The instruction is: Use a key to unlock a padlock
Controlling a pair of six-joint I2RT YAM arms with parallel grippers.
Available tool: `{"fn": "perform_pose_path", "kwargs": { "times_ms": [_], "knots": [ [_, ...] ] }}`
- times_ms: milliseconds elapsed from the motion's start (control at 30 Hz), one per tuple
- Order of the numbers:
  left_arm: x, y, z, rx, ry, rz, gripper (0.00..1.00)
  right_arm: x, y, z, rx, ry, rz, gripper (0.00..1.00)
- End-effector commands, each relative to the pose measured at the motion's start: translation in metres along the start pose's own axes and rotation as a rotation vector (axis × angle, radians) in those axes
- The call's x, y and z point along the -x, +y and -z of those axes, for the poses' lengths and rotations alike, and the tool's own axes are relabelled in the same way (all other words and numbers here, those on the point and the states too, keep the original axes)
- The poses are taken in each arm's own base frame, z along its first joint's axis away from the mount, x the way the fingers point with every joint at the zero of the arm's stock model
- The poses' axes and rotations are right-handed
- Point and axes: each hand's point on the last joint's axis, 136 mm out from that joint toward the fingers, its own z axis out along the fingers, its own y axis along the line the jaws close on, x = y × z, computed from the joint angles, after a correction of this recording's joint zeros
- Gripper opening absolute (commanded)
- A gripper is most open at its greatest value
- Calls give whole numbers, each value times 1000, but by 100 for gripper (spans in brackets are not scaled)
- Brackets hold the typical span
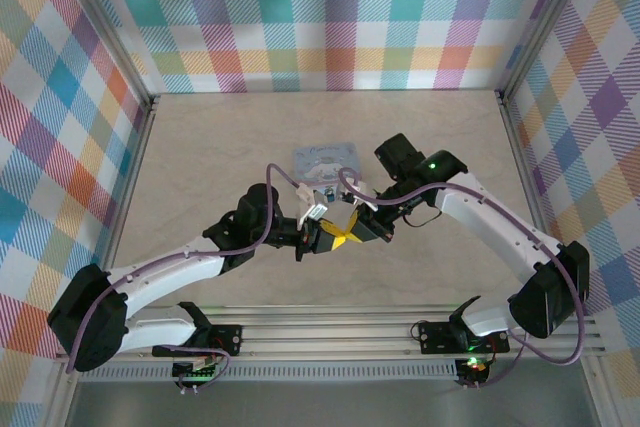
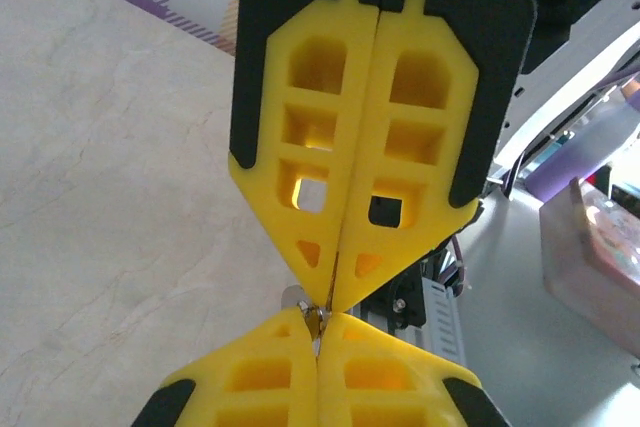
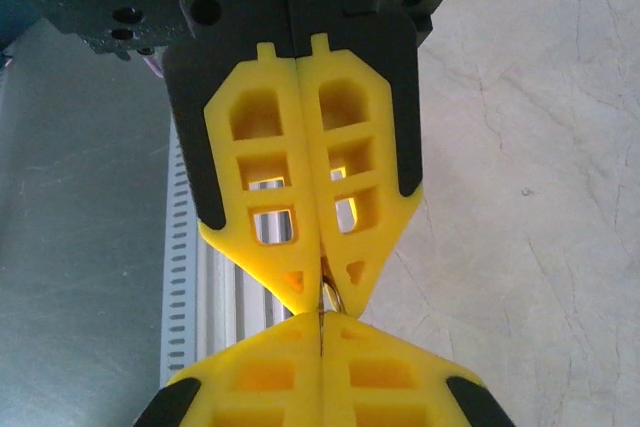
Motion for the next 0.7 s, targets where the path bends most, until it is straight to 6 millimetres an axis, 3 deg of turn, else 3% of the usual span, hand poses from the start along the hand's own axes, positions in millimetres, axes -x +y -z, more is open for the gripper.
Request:
{"fn": "perform_pose_path", "kwargs": {
  "times_ms": [0,133,300,367,533,667],
  "knots": [
    [6,-3,-2,-9,5,-15,0,10,14,5,28,-61,48,0],
    [4,0,-1,13,14,-3,0,19,11,9,-6,-115,52,0],
    [6,7,1,64,1,19,0,36,12,18,-31,-277,43,35],
    [8,9,4,88,-12,24,0,43,11,27,-45,-367,24,43],
    [11,15,10,115,-51,57,0,52,2,43,-52,-527,-128,47],
    [19,12,9,84,-74,92,0,52,-9,40,-30,-554,-303,47]
  ]
}}
